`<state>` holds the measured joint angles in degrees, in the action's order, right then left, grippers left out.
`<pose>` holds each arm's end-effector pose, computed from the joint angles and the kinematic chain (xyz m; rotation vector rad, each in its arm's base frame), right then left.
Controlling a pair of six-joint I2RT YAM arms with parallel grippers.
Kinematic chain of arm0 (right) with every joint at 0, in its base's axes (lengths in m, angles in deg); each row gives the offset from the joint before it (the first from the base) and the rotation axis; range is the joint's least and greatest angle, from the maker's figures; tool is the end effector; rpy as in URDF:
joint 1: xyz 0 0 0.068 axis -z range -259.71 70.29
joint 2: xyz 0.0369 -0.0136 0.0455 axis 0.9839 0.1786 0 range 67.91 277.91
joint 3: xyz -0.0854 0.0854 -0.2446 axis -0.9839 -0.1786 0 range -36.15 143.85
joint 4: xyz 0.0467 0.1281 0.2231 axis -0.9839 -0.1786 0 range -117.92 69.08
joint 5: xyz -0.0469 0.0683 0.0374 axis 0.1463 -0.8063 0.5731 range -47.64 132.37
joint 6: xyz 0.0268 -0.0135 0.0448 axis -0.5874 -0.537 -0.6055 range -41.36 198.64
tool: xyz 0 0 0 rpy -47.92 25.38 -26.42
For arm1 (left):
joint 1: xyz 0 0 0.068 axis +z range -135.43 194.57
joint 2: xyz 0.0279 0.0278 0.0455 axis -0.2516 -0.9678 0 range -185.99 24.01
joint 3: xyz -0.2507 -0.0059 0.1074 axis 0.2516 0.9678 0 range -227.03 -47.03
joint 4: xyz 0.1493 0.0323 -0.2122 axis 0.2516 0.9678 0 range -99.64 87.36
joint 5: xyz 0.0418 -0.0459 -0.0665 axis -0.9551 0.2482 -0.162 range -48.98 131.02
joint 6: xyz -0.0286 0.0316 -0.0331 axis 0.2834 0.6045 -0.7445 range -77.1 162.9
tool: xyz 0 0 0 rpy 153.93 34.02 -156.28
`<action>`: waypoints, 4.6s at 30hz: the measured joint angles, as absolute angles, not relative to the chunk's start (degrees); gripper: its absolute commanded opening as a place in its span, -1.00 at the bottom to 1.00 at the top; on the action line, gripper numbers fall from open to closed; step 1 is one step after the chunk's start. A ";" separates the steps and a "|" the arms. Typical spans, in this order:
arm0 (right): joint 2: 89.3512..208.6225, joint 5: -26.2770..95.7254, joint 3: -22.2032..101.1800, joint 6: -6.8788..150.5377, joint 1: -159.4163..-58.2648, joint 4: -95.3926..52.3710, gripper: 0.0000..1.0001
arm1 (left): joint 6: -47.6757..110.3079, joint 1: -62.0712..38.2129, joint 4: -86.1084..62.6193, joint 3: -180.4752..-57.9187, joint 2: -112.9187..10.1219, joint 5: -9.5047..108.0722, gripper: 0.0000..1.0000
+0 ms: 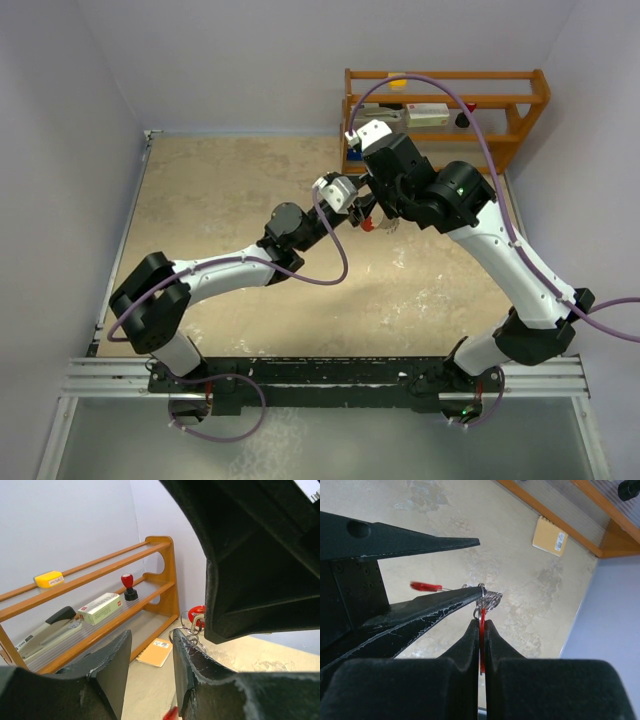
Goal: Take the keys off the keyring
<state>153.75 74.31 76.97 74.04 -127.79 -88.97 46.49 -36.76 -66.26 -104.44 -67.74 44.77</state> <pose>0.1945 0.1882 0.4744 -0.5325 2.0939 -0.1142 0.2267 -0.2869 0.3303 0.6134 1.0518 -0.7699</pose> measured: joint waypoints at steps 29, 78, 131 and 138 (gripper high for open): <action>151.39 74.42 72.10 74.04 -128.07 -84.79 -1.00 | 43.91 -37.48 -69.12 -104.57 -69.62 45.03 -1.00; 136.18 74.29 54.53 74.11 -128.44 -62.65 -1.00 | 18.23 -37.68 -91.37 -103.58 -66.91 42.24 -1.00; 136.98 74.18 56.65 75.29 -128.44 -67.53 -1.00 | 49.59 -37.63 -63.92 -102.91 -61.94 50.19 -0.19; 136.96 74.02 56.76 75.25 -128.44 -67.88 -1.00 | 50.01 -37.63 -63.92 -104.11 -63.98 51.04 -0.19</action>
